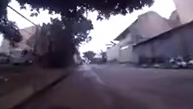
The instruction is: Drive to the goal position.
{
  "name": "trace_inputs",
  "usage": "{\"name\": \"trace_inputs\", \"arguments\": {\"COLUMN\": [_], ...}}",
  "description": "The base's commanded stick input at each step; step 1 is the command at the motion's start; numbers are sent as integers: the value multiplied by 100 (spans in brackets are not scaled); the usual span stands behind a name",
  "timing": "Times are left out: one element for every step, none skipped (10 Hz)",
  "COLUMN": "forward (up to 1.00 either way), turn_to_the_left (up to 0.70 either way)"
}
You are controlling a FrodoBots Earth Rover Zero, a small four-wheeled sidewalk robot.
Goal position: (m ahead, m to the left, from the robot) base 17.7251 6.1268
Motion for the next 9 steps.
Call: {"name": "trace_inputs", "arguments": {"forward": [70, 70, 70, 70, 70, 70, 70, 70, 70], "turn_to_the_left": [0, 0, 0, 0, 0, 0, 0, 0, -14]}}
